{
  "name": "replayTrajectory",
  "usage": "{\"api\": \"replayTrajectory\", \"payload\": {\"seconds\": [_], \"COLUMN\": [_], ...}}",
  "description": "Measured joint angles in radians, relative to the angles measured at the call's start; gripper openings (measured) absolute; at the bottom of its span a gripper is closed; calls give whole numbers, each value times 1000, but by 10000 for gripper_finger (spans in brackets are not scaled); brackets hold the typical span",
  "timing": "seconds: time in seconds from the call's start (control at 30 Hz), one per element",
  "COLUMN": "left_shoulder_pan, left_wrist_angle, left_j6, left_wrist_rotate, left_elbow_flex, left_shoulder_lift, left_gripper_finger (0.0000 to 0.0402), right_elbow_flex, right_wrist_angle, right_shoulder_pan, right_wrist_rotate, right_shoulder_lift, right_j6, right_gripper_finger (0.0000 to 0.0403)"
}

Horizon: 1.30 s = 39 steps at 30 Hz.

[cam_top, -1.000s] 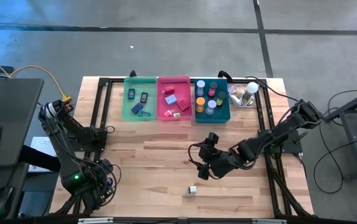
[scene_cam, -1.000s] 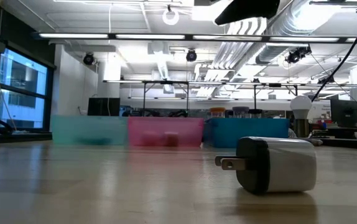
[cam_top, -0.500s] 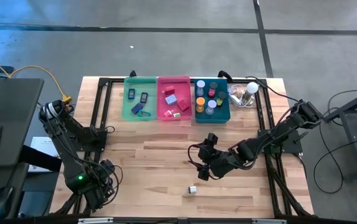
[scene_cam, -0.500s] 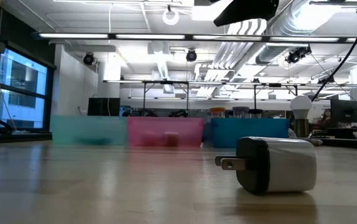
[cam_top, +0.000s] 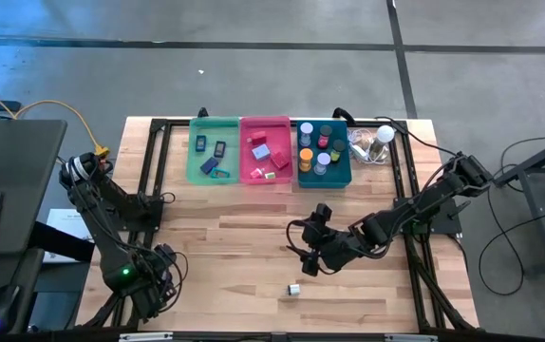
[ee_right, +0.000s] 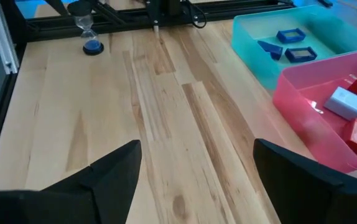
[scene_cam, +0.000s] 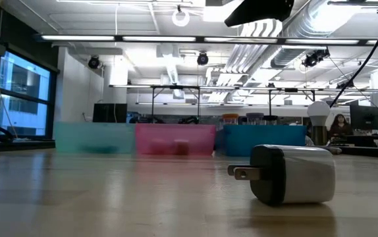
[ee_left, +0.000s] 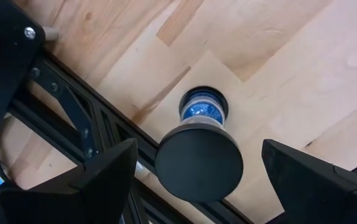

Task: Pick & Place Office items
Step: Put the blue hourglass into the blue bin

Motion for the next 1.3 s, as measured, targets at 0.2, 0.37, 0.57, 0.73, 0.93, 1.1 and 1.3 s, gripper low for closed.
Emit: {"api": "replayTrajectory", "payload": {"seconds": [0.2, 0.37, 0.57, 0.73, 0.93, 1.1, 1.3], "left_shoulder_pan": [0, 0, 0, 0, 0, -3, -3], "left_wrist_angle": [7, 30, 102, 110, 125, 128, 175], "left_j6": [0, -3, 17, 16, 16, 16, 24], "left_wrist_rotate": [2, 2, 2, 2, 1, -1, 7], "left_elbow_flex": [-15, -36, -83, -100, -107, -109, -135], "left_shoulder_lift": [0, 0, 0, 0, 0, 0, 0], "left_gripper_finger": [335, 335, 335, 335, 335, 335, 335], "right_elbow_flex": [0, 0, 0, 0, 0, 0, 0], "right_wrist_angle": [3, 3, 2, 3, 3, 3, 3], "right_shoulder_pan": [0, 0, 0, 0, 0, 0, 0], "right_wrist_rotate": [-37, -39, -39, -41, -42, -42, -42], "right_shoulder_lift": [0, 0, 0, 0, 0, 0, 0], "right_j6": [0, 0, -1, -11, -11, -11, -11], "right_gripper_finger": [299, 299, 299, 299, 299, 299, 299]}}
